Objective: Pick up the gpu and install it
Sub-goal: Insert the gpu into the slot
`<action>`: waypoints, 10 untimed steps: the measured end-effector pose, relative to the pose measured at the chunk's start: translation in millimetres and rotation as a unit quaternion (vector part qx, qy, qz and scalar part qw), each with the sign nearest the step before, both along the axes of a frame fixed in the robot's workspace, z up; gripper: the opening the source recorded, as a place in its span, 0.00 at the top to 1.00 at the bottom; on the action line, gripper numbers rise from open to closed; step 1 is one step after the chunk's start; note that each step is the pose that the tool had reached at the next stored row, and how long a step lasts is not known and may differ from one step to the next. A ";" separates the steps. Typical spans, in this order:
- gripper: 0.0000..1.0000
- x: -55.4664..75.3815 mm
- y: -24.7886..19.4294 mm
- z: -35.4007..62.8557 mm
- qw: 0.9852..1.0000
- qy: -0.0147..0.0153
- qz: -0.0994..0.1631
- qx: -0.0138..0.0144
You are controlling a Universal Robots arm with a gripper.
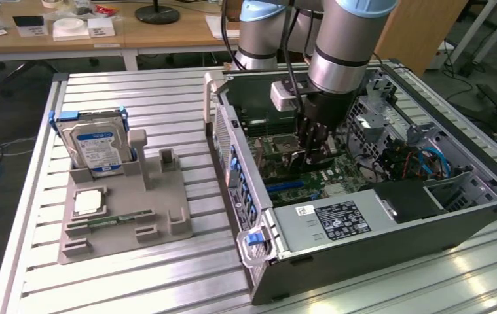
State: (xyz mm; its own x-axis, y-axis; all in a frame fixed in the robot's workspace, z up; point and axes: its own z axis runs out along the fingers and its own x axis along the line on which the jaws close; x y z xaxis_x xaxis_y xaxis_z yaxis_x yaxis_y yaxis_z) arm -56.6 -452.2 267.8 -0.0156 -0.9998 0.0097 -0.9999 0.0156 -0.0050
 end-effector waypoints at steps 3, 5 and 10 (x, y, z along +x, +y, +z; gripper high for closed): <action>0.72 0.0 0.0 -0.3 1.000 0.000 0.000 0.000; 0.72 -0.3 -0.2 -1.2 1.000 0.000 -0.001 0.000; 0.72 -4.1 -0.4 -5.8 1.000 0.000 -0.009 0.000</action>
State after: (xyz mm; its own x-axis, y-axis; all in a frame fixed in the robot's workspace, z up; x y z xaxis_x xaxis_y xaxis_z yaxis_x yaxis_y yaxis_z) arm -60.7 -452.6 262.0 -0.0337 -0.9994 0.0094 -0.9994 0.0336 -0.0052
